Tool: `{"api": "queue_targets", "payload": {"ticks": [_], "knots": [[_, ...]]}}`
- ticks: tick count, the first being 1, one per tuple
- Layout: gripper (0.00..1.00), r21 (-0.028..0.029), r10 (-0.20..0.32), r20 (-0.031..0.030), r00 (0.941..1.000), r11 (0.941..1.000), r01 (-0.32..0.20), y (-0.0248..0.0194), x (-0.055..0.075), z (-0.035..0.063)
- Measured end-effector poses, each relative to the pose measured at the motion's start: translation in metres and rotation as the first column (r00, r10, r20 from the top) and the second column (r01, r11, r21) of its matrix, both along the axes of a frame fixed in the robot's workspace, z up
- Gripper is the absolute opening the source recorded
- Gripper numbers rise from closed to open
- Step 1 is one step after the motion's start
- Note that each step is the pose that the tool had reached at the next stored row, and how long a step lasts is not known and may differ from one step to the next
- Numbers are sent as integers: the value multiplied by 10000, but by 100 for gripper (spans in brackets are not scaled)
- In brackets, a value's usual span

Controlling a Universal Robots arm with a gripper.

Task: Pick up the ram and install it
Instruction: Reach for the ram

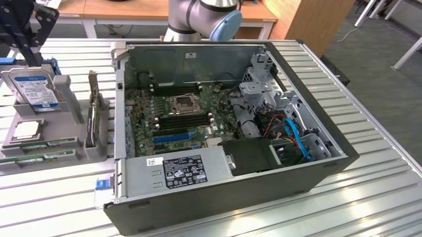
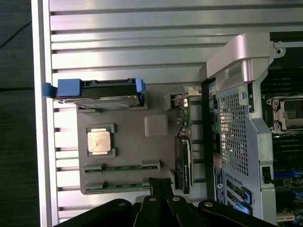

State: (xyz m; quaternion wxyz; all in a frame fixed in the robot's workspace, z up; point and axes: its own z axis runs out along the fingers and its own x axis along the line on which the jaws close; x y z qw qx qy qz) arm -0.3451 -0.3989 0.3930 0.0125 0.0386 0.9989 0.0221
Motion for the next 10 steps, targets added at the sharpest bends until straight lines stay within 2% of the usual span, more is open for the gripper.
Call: {"api": "queue_targets", "payload": {"ticks": [10], "knots": [[10, 0, 0, 1, 10000, 10000, 0, 0, -126, 0]]}}
